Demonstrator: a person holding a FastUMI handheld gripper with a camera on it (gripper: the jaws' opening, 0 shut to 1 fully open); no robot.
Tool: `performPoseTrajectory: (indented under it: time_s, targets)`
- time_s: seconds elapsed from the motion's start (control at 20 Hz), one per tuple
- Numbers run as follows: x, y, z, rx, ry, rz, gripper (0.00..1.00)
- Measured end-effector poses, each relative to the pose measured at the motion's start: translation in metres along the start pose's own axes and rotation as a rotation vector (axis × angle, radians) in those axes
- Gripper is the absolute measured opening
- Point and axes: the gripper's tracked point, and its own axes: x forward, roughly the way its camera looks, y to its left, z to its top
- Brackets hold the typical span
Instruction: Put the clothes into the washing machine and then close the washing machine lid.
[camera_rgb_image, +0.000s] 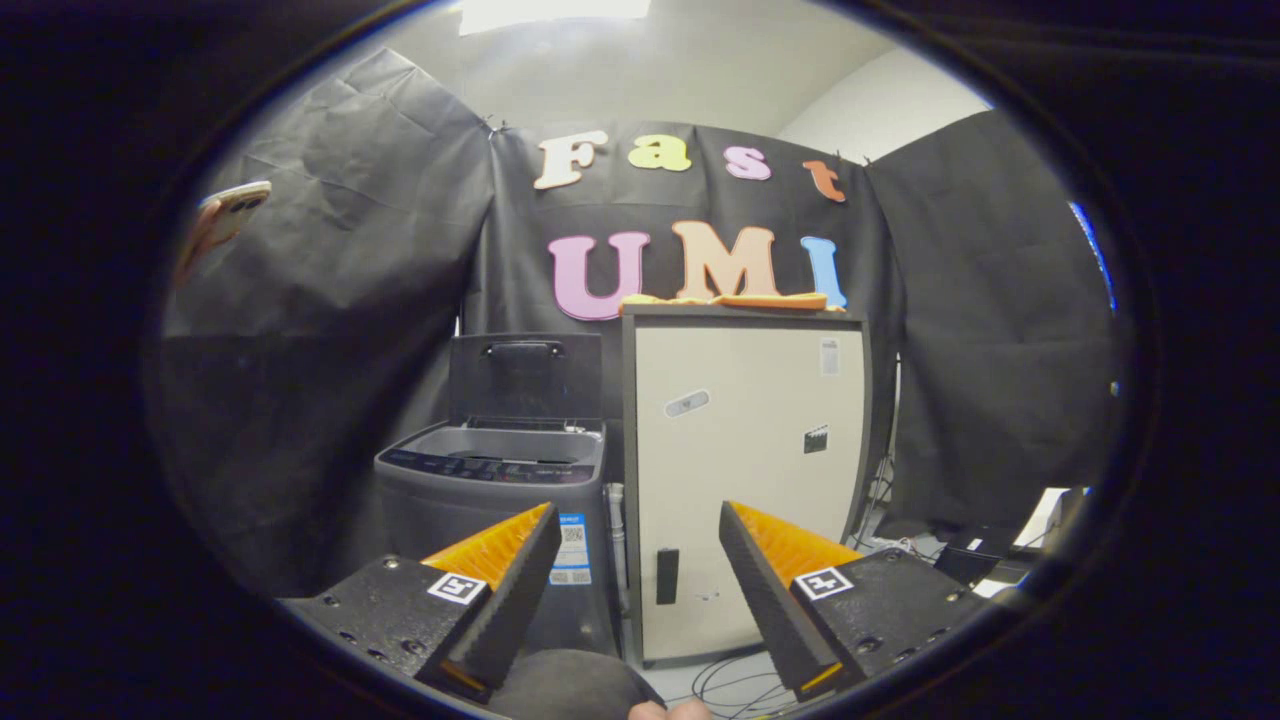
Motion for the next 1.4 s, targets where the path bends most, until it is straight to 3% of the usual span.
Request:
performPoseTrajectory:
  time_s: [0.7, 1.4]
  targets:
    - [0.061, -0.02, 0.056, 0.041, -0.01, -0.055, 0.96]
    - [0.166, -0.071, 0.131, 0.102, 0.03, -0.068, 0.95]
